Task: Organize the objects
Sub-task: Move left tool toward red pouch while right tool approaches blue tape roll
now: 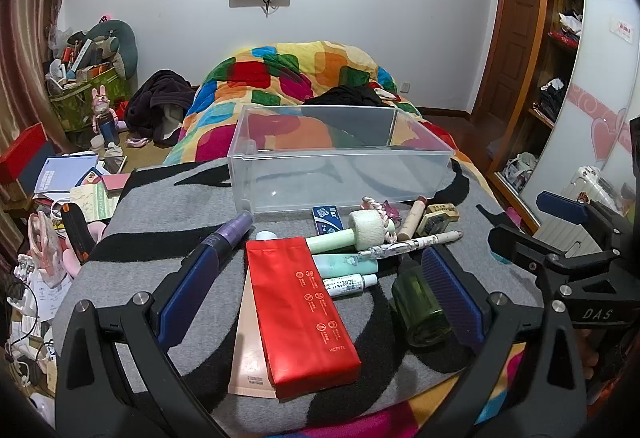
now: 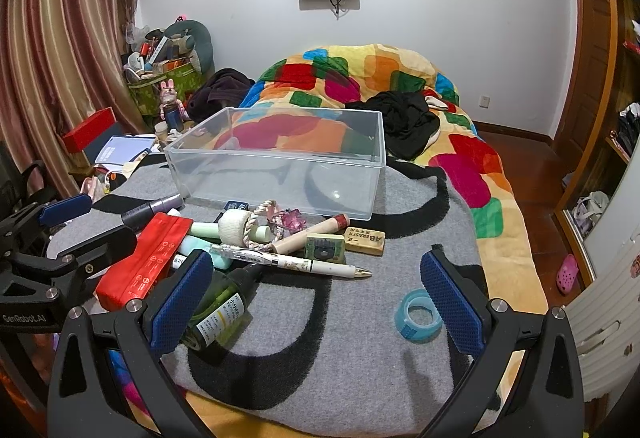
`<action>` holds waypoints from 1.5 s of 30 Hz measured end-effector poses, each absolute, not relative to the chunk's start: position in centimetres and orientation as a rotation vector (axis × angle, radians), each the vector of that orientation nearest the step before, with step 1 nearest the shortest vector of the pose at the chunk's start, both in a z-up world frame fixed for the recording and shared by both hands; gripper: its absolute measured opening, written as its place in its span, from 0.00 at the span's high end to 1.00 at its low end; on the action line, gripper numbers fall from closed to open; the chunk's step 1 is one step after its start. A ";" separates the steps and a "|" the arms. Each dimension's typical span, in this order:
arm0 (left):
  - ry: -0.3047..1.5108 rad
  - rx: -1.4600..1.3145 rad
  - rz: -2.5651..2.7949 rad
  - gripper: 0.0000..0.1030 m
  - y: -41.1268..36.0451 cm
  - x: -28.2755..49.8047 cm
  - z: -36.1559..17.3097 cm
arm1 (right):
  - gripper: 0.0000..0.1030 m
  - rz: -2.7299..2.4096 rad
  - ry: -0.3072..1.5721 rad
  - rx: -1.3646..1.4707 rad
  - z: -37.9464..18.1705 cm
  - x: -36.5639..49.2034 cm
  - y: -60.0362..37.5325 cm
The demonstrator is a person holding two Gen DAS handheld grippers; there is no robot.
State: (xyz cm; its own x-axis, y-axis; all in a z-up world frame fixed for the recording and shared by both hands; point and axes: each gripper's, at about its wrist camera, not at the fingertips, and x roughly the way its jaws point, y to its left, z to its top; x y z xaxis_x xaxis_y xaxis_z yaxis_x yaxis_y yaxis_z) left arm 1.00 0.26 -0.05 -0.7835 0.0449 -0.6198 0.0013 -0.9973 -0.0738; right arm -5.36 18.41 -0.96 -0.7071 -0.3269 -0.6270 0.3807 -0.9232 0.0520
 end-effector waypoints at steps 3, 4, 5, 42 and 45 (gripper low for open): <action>-0.107 -1.024 2.943 0.00 0.2 1.0 -0.1 | 0.00 -2.591 0.115 0.930 -1.0 -5.4 18.4; -0.108 -1.023 2.943 0.00 0.2 1.1 -0.2 | 0.00 -2.591 0.115 0.930 -1.0 -5.4 18.4; -0.107 -1.025 2.943 0.00 0.2 1.0 -0.1 | 0.00 -2.590 0.116 0.930 -1.0 -5.4 18.4; -0.113 -1.040 2.952 0.17 -0.5 1.4 -0.3 | 0.01 -2.654 0.146 0.850 -0.6 -5.1 20.7; -0.123 -1.071 2.944 0.17 -1.0 1.5 -0.7 | 0.01 -2.676 0.128 0.875 -1.0 -5.4 22.1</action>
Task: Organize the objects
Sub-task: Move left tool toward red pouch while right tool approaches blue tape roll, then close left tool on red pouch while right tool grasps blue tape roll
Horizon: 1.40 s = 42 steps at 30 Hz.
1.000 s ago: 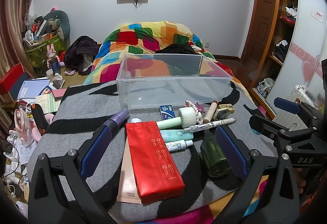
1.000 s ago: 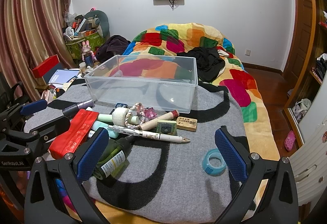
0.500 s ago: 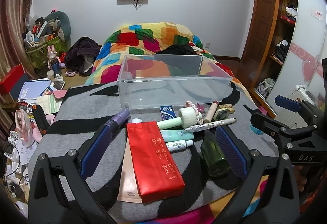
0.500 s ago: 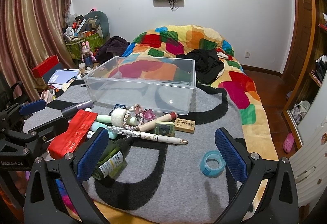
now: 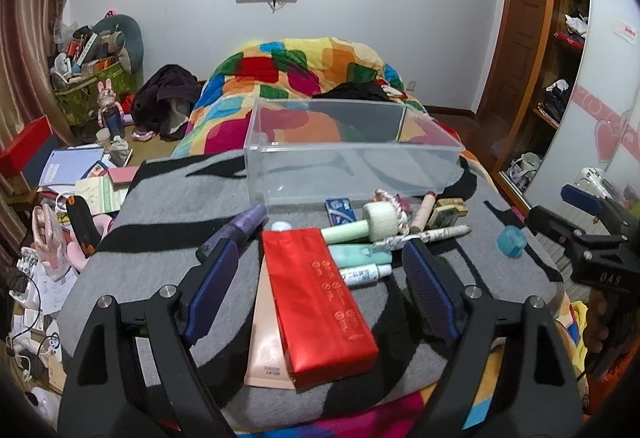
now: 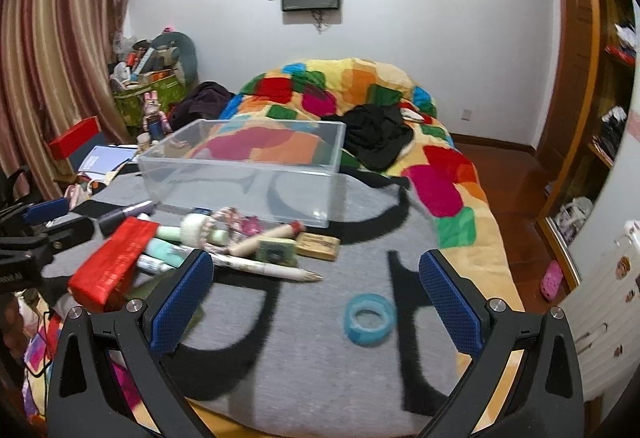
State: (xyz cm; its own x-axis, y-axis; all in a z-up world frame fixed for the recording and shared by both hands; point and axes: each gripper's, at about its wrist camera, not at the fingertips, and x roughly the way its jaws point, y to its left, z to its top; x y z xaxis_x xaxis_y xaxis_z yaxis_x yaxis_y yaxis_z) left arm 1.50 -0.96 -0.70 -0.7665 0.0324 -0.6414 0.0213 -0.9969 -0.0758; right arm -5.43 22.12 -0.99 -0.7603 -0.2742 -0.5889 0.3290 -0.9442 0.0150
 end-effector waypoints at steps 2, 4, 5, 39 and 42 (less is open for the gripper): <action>-0.120 -1.093 2.940 0.17 -1.0 1.6 -1.2 | 0.01 -2.694 0.120 0.900 -1.4 -5.6 23.2; -0.120 -1.135 2.927 0.17 -1.1 1.6 -2.0 | 0.02 -2.707 0.116 0.930 -2.0 -5.7 24.2; -0.128 -1.160 2.913 0.17 -1.1 1.6 -2.4 | 0.02 -2.712 0.113 0.949 -2.3 -5.7 24.7; -0.121 -1.148 2.994 0.42 -1.1 2.5 -3.2 | 0.66 -2.603 0.069 1.038 -4.3 -7.7 23.7; -0.134 -1.084 3.002 0.42 -1.2 2.4 -1.6 | 0.65 -2.596 0.067 0.981 -3.0 -7.6 22.9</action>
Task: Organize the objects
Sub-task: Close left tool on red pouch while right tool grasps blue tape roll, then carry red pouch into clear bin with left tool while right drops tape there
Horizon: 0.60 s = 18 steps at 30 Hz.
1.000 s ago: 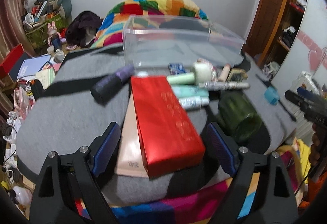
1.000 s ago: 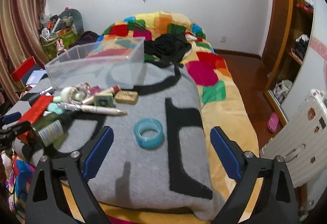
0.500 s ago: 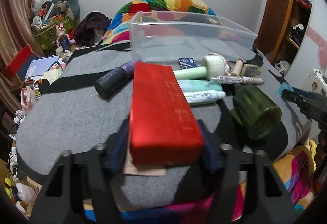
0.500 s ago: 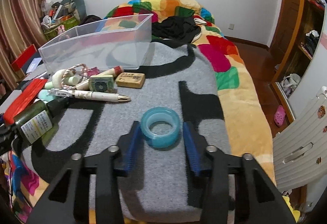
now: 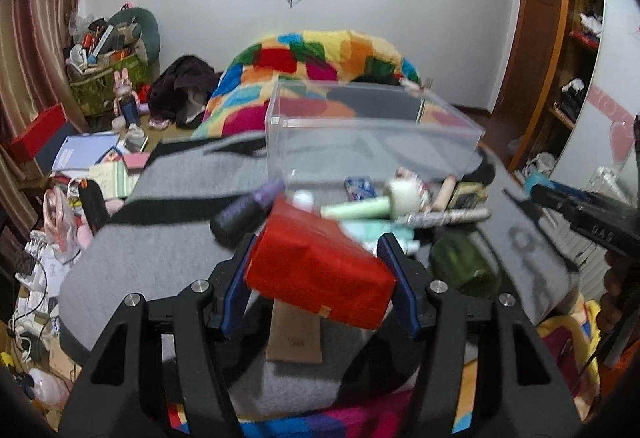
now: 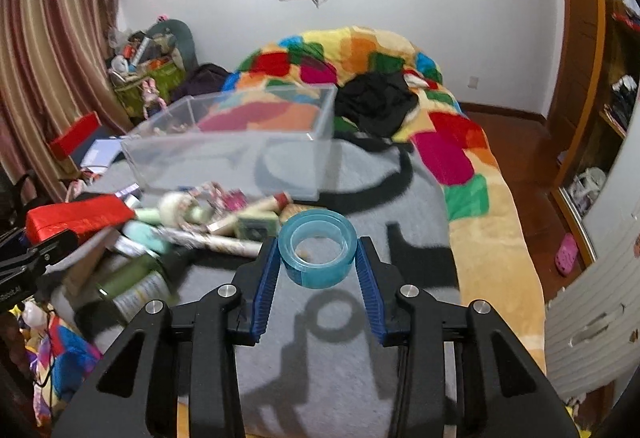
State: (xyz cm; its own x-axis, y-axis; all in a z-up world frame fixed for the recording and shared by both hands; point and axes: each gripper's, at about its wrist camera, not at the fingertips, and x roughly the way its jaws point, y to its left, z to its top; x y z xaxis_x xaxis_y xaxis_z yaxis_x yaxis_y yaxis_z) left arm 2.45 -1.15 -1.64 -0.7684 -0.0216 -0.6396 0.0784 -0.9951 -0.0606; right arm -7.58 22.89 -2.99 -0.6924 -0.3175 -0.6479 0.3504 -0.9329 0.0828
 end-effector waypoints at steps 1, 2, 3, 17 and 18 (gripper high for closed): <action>0.139 1.029 -2.916 0.42 -1.2 2.3 -1.1 | 0.65 -2.594 0.070 0.963 -2.6 -7.6 22.5; 0.147 1.011 -2.928 0.42 -1.3 2.2 -0.6 | 0.66 -2.591 0.073 0.943 -2.1 -7.7 22.1; 0.151 0.997 -2.935 0.42 -1.4 2.1 -0.1 | 0.66 -2.588 0.073 0.926 -1.7 -7.7 21.8; 0.135 0.873 -3.043 0.71 -2.0 -1.8 4.5 | 0.65 -2.573 0.096 0.760 2.4 -10.1 18.4; 0.140 0.876 -3.044 0.74 -2.1 -2.0 4.4 | 0.65 -2.572 0.097 0.755 2.5 -10.3 18.2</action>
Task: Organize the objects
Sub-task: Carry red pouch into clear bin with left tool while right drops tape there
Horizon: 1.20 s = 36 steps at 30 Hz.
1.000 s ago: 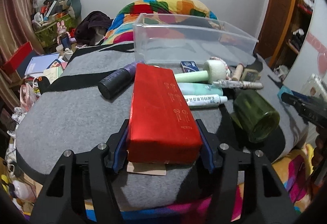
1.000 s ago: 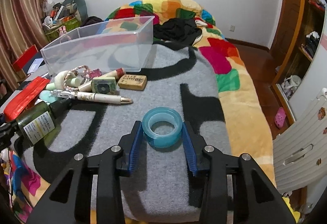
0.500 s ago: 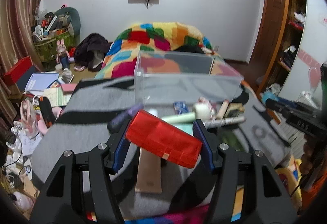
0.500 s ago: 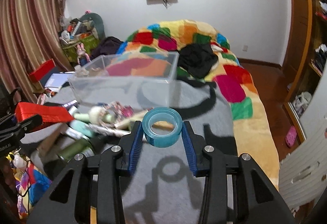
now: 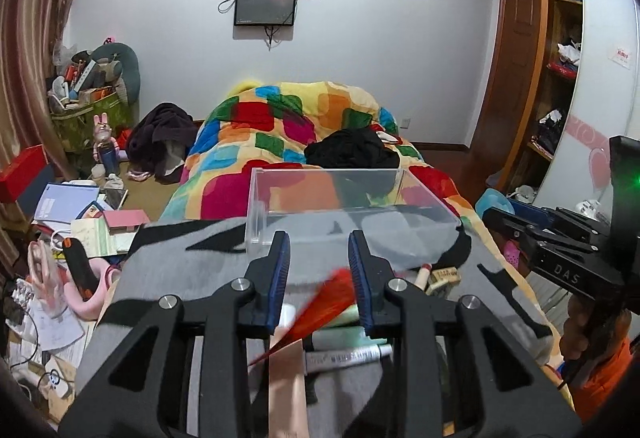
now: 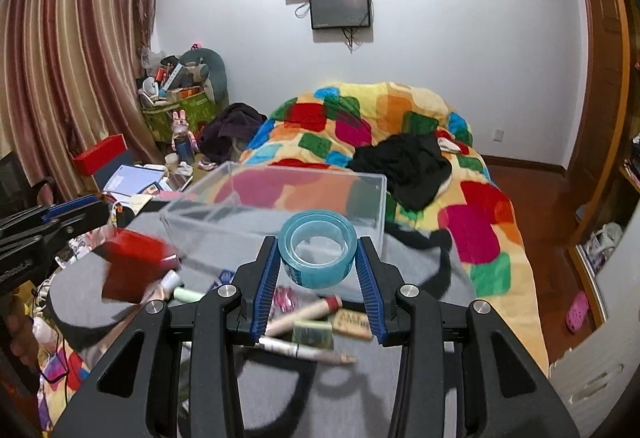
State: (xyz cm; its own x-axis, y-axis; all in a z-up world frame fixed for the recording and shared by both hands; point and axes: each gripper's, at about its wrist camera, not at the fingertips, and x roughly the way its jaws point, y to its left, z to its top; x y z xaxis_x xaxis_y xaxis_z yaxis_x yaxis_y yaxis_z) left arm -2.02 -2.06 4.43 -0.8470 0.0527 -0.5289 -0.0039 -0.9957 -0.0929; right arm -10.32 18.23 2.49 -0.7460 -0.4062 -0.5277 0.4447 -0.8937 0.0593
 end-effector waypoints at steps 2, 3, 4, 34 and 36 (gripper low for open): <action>-0.148 -0.877 2.975 0.79 -2.3 -2.9 4.2 | 0.65 -2.563 0.097 0.752 2.7 -10.8 17.9; -0.153 -0.893 2.976 0.79 -2.5 -3.4 4.1 | 0.65 -2.560 0.095 0.754 2.6 -11.0 17.8; -0.160 -0.904 2.973 0.79 -2.7 -3.5 3.9 | 0.65 -2.556 0.096 0.759 2.6 -11.2 17.7; -0.168 -1.415 2.617 0.43 -1.9 -10.6 -5.9 | 0.66 -2.429 0.184 1.102 -2.4 -22.5 13.5; -0.181 -1.401 2.626 0.47 -2.0 -10.3 -5.7 | 0.66 -2.423 0.195 1.120 -2.8 -22.6 13.4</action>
